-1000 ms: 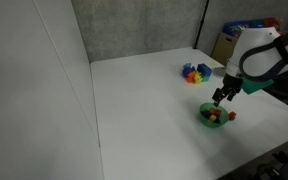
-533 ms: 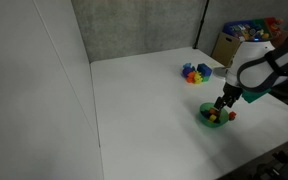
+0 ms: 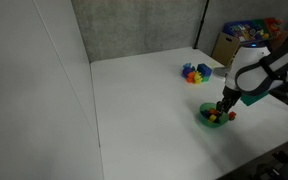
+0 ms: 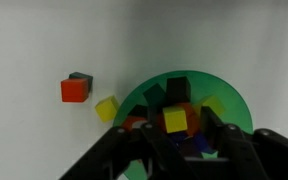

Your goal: Remove one yellow block from the green bowl and put it on the table

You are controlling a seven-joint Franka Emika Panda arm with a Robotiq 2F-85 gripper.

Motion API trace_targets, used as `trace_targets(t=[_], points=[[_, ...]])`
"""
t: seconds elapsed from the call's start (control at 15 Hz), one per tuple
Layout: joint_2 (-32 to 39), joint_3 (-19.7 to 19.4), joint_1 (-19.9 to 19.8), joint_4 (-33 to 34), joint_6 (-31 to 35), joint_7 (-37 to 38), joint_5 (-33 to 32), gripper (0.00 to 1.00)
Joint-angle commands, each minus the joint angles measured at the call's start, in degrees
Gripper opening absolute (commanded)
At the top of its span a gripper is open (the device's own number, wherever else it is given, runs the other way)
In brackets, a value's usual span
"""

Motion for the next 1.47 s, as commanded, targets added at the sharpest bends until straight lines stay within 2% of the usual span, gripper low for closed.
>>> trace_targets(t=[0.0,0.07,0.2,0.27,0.47,0.6,0.73,0.8,1.13,1.2,1.33,1.4], points=[[1.66,0.61,-0.39,1.95,0.78,-1.1,0.45,0.56],[2.06,0.7,-0.36,2.32,0.83,-1.09,0.45,0.69],[3.04,0.63,-0.15,3.13,1.06,-0.81,0.27,0.85],[3.63,0.61,-0.12,3.56,1.15,-0.75,0.22,0.91],[5.23,0.49,-0.01,4.76,1.35,-0.6,0.09,0.96],[6.32,0.5,0.0,5.56,1.47,-0.55,0.08,0.88],[7.39,0.5,0.04,6.34,1.62,-0.5,0.05,0.86],[7.83,0.55,-0.01,6.71,1.6,-0.52,0.1,0.89],[9.85,0.62,0.1,8.51,1.78,-0.49,0.05,0.88],[10.22,0.57,0.16,8.85,1.73,-0.45,-0.01,0.76],[10.72,0.56,0.14,9.29,1.73,-0.44,0.0,0.7],[10.94,0.54,0.13,9.48,1.73,-0.45,-0.01,0.64]])
